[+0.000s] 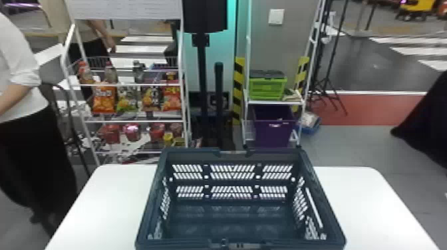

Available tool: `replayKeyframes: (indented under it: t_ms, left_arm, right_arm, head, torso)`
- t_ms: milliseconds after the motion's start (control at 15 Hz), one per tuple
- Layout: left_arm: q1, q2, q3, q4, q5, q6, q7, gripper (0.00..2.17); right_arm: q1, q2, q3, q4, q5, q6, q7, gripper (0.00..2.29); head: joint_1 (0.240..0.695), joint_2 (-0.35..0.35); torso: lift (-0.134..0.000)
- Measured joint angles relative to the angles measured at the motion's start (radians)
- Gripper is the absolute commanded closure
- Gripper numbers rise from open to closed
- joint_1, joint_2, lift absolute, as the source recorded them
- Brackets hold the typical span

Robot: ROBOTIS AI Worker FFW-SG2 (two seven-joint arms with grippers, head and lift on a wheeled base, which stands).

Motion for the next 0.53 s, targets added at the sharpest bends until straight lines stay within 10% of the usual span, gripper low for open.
replayKeyframes:
  t_ms: [533]
  left_arm:
    - [0.009,0.0,-0.002,0.0,-0.007,-0.008,-0.002,0.16]
  right_arm:
    - [0.005,0.002,-0.007,-0.01,0.0,-0.003,0.0,2.28]
  head:
    - [0.499,0.0]
  torso:
    - [0.0]
